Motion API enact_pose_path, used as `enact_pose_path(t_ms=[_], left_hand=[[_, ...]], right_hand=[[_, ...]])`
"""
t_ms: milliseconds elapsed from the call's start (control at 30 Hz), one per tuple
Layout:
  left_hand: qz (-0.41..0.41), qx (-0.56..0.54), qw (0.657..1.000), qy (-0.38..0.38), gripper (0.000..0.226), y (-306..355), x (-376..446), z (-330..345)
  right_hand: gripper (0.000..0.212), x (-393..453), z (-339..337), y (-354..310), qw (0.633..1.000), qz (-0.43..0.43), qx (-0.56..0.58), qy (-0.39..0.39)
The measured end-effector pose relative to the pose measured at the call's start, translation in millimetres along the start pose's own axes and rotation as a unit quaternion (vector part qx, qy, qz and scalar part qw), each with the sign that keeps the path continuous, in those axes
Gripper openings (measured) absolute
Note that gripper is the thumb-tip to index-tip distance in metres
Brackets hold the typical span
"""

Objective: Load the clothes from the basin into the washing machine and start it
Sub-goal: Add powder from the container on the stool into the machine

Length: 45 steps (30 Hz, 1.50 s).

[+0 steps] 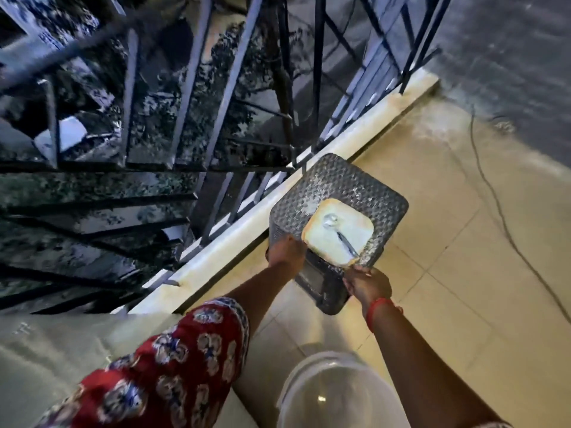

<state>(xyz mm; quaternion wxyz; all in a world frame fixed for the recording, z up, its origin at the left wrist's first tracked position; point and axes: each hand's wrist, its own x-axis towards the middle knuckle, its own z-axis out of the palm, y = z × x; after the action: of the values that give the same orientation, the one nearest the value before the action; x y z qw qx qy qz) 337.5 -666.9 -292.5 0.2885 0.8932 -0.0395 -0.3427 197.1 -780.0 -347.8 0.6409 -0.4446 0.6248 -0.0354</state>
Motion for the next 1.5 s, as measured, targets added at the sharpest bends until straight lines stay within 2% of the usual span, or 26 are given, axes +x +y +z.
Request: enact_pose_path(t_ms=[100,200,433,600,867,933,1033,1167,1200,1333,1500], left_hand=[[-0.003,0.022,0.999,0.023,0.029,1.1,21.2,12.4],[0.011,0.048,0.998,0.039,0.036,1.5,37.2,20.9],[0.018,0.004,0.998,0.057,0.026,1.7,53.8,25.3],[-0.039,-0.088,0.993,0.069,0.027,-8.7,28.3,18.3],[-0.095,-0.246,0.961,0.082,0.012,-37.0,-46.6,-32.3],[-0.093,-0.273,0.954,0.083,0.008,-38.1,-67.3,-50.6],[-0.073,-0.292,0.949,0.094,0.015,-39.3,-99.9,-86.3],[-0.064,-0.363,0.925,0.092,0.006,-31.6,-152.5,-139.2],[-0.063,-0.379,0.919,0.092,0.007,-31.4,-168.9,-152.6],[-0.054,-0.411,0.907,0.082,0.039,-62.7,-206.0,-189.8],[-0.048,-0.451,0.885,0.107,0.02,-104.9,-285.4,-245.7]], right_hand=[[0.017,13.8,5.9,1.0,0.999,-0.009,-0.007,0.032],[0.029,21.3,12.7,-3.3,0.999,-0.006,0.021,0.033],[0.034,32.5,16.3,2.6,0.998,-0.032,-0.013,0.05],[0.017,8.1,11.6,-0.4,0.996,-0.064,-0.06,0.025],[0.021,-94.8,1.2,-27.9,0.992,-0.098,-0.073,-0.021],[0.019,-121.6,-1.0,-33.5,0.99,-0.11,-0.074,-0.035],[0.015,-168.8,-0.3,-46.1,0.986,-0.126,-0.089,-0.065],[0.01,-241.0,4.8,-68.9,0.982,-0.147,-0.047,-0.108],[0.012,-261.2,6.3,-73.8,0.98,-0.154,-0.046,-0.12],[0.01,-331.7,13.2,-79.2,0.969,-0.18,-0.046,-0.162],[0.013,-411.1,26.5,-56.6,0.957,-0.192,-0.068,-0.208]])
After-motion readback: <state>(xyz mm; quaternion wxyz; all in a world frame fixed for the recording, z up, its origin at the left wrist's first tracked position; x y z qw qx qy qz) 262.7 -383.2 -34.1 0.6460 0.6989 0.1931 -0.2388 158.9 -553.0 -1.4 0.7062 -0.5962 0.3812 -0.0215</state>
